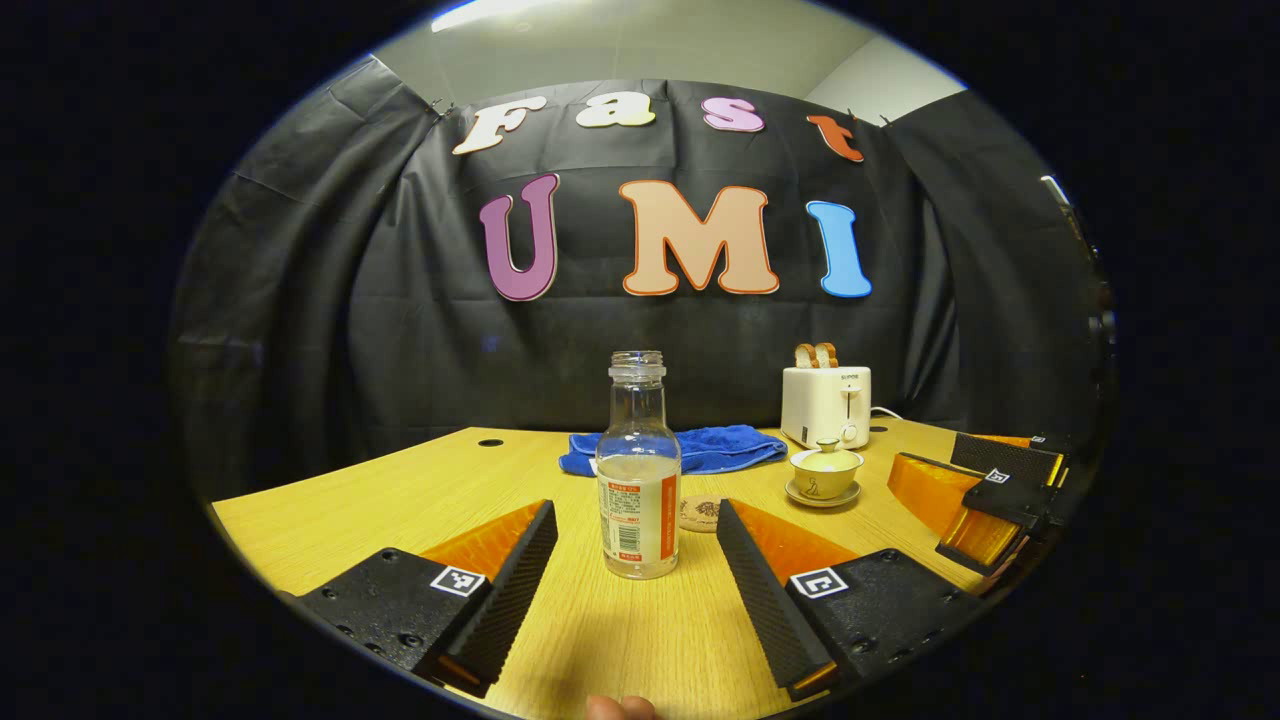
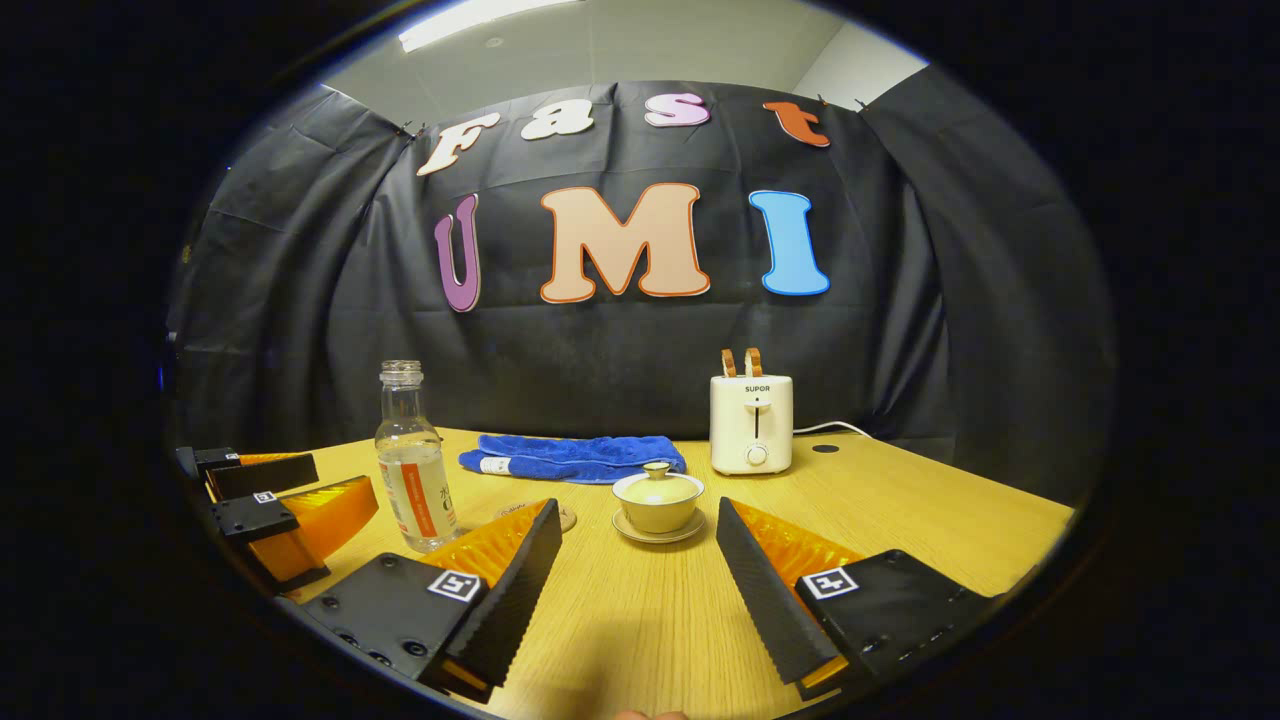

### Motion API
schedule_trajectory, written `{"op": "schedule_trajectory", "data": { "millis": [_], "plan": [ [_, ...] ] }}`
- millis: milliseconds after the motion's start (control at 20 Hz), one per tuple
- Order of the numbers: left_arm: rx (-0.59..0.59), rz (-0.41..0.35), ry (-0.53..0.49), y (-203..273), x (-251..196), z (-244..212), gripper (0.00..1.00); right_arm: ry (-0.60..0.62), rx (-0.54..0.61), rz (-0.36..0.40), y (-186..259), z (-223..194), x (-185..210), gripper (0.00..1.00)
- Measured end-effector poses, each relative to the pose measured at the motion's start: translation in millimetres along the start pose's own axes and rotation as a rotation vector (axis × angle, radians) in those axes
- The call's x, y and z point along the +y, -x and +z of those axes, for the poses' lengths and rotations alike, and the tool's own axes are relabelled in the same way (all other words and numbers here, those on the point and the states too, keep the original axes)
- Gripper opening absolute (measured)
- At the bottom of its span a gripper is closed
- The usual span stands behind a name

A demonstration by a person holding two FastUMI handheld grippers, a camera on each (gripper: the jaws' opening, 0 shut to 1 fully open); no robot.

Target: Open the teacup lid with one hand, grasp the water bottle and pour water into the teacup with the other hand; after pouring, place the water bottle on the coaster and then close the teacup lid.

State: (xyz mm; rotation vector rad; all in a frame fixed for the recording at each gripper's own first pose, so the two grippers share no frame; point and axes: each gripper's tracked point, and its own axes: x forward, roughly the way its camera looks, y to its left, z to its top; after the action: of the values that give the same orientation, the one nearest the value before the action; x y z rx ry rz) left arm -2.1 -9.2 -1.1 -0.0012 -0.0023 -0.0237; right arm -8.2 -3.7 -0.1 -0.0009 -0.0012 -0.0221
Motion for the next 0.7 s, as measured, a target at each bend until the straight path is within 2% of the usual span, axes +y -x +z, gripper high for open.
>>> {"op": "schedule_trajectory", "data": {
  "millis": [700],
  "plan": [
    [0.0, -0.008, 0.0, -0.1, -1.5, 0.0, 0.94, 0.0, 0.0, 0.011, 0.2, -0.3, 1.9, 0.99]
  ]
}}
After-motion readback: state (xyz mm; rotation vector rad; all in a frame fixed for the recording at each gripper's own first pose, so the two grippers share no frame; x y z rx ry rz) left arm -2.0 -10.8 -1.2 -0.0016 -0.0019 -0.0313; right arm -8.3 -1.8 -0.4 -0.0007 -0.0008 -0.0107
